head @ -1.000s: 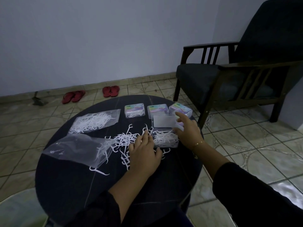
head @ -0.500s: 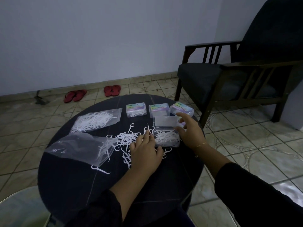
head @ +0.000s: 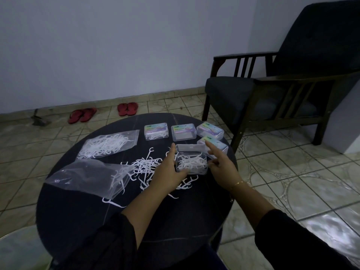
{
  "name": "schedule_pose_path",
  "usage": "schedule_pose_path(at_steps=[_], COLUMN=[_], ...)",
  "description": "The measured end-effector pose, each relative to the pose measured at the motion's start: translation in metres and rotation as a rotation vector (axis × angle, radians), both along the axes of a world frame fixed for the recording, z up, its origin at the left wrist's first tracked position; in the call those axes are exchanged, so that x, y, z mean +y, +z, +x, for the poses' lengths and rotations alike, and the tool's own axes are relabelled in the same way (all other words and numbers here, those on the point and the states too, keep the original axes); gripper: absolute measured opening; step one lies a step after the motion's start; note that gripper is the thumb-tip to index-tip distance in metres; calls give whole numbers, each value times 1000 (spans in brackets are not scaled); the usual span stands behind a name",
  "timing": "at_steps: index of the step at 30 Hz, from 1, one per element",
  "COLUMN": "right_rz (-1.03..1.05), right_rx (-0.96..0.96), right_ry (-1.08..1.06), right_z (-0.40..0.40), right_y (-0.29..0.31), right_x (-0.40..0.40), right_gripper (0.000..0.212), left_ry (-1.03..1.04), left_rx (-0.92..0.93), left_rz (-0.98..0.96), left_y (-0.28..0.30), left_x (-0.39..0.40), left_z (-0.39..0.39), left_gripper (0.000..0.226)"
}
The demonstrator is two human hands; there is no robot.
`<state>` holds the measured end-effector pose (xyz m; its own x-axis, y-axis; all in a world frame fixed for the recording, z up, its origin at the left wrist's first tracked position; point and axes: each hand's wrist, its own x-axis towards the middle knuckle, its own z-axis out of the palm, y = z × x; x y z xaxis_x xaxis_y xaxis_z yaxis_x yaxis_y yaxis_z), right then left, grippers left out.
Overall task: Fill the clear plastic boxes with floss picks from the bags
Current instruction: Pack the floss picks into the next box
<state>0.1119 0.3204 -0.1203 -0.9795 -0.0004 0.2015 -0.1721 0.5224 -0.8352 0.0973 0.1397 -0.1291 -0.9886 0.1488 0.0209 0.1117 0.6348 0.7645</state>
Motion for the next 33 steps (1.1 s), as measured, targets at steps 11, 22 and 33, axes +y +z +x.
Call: schedule_pose_path(at_steps=[11,22,33], right_rz=[43,-47,-182], right_rx=[-23,10,76], right_ry=[-93,-188,-236], right_z=[-4,-7,11], right_y=[-9,-12,-15], right_x=[-4,-17,-18], right_gripper=[66,61,29], left_ry=[-15,-23,-33], left_rx=[34,59,215], left_rz=[5,1,-59], left_y=[-5,-8,-11], left_x=[-3,-5,-9], left_z=[-1,1,8], left_gripper=[95,94,69])
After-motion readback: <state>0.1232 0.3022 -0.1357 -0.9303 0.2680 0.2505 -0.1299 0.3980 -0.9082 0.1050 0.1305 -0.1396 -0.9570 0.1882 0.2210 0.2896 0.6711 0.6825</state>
